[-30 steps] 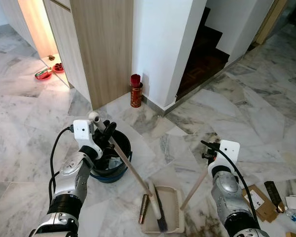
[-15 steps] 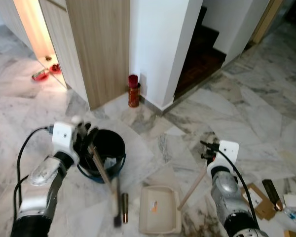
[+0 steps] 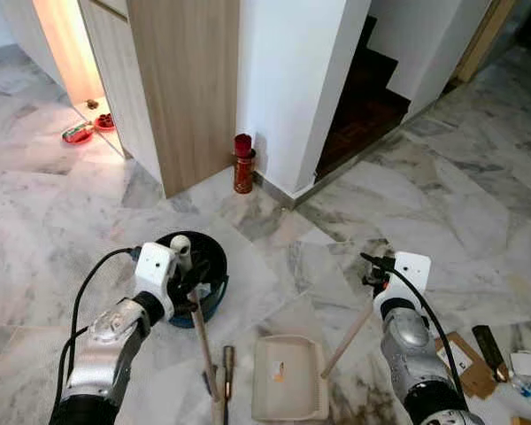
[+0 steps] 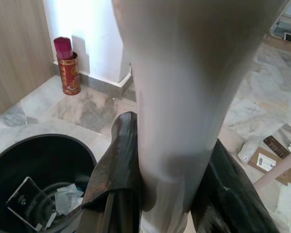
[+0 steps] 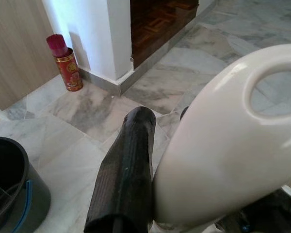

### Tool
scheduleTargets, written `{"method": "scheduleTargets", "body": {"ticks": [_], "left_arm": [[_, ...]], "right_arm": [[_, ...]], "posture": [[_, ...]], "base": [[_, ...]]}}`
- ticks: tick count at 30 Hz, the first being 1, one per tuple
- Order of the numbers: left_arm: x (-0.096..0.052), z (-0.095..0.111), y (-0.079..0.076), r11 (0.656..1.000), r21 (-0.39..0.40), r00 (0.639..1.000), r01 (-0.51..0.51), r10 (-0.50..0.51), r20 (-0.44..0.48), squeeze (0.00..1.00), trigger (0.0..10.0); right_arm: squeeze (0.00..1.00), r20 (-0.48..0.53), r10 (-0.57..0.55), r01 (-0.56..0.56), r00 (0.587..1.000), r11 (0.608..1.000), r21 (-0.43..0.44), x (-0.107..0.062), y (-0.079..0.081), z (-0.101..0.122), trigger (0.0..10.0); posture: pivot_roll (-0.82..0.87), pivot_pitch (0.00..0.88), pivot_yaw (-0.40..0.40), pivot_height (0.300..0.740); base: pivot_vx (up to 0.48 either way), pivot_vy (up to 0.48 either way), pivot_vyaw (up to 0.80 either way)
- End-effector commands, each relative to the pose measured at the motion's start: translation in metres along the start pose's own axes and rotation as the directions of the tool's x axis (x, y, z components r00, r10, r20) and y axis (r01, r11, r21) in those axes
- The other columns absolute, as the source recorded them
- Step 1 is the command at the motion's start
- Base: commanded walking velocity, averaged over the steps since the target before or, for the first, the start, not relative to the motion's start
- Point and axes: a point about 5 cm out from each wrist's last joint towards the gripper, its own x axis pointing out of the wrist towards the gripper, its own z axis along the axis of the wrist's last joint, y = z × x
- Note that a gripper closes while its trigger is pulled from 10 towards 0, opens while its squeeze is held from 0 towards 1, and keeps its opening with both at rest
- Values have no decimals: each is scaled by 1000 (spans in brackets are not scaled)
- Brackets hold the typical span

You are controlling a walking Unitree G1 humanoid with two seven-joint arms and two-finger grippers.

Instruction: Sweep floor

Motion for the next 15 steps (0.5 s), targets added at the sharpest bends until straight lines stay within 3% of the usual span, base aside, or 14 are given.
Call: {"method": "scheduleTargets", "body": {"ticks": [1,7,15], "left_arm": [[6,5,-3,1000,-7,999,19,-19,30,0,10000],[11,9,-5,999,-20,998,43,-42,46,0,10000],[23,20,-10,990,-104,990,92,-80,115,0,10000]], "right_arm": [[0,23,0,0,1000,1000,-3,1,-4,6,10000],[0,17,11,-11,1000,1000,-5,1,0,5,10000],[0,17,31,-31,999,999,13,2,9,5,10000]], "posture": [[77,105,-138,740],[84,113,-139,740],[84,114,-134,740]], "base": [[0,0,0],[0,0,0],[0,0,0]]}}
